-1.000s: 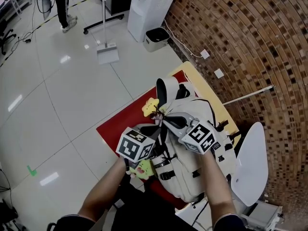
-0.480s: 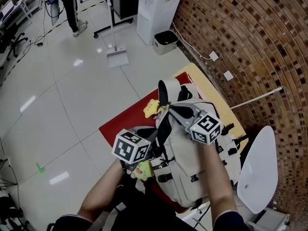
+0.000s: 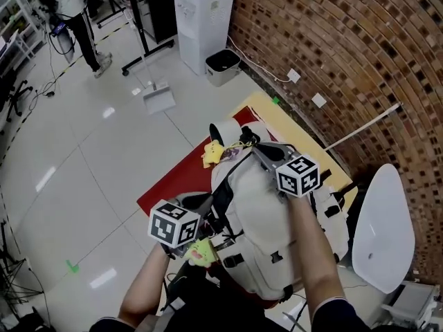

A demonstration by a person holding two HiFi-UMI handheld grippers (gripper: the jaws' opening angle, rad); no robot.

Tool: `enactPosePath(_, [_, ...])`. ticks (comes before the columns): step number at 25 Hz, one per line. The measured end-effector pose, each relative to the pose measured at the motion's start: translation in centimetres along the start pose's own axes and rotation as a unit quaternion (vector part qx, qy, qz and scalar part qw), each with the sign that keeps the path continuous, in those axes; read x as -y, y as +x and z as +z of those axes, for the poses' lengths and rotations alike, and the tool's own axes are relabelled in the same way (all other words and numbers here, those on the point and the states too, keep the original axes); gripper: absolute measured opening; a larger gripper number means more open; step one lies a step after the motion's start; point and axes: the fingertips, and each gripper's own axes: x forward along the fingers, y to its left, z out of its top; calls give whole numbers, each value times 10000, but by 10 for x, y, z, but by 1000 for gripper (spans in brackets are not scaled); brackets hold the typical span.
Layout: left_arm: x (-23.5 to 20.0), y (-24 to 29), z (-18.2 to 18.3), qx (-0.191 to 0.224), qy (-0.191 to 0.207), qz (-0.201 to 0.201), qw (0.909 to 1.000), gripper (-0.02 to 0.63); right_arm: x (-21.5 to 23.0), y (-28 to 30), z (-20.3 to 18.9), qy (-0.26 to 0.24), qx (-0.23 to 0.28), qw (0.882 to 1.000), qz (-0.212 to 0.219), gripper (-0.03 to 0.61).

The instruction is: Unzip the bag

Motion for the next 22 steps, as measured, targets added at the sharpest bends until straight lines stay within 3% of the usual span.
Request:
enactPosePath(7, [-2,-6,-6,-192,159,93,9996,9,60,-44,-2,343,68,9951,-924,23])
enactPosePath(16, [4,-4,-4,-414,557,-4,9976,9,122,-97,-25,853,-76,9785,-1874,23])
enactPosePath(20, [7,-15,21,18,846,-123,9963,32,118,-106,-20,918,20,9751,-2019,23])
enactPosePath(21, [7,-19,33,199,933,-119,9954,81,113,-106,-17,877,47,9752,-2029,23])
enactPosePath(22, [10,-20,46,329,1087,-130,9934,89,109,-106,-15,841,73,9752,-2046,23])
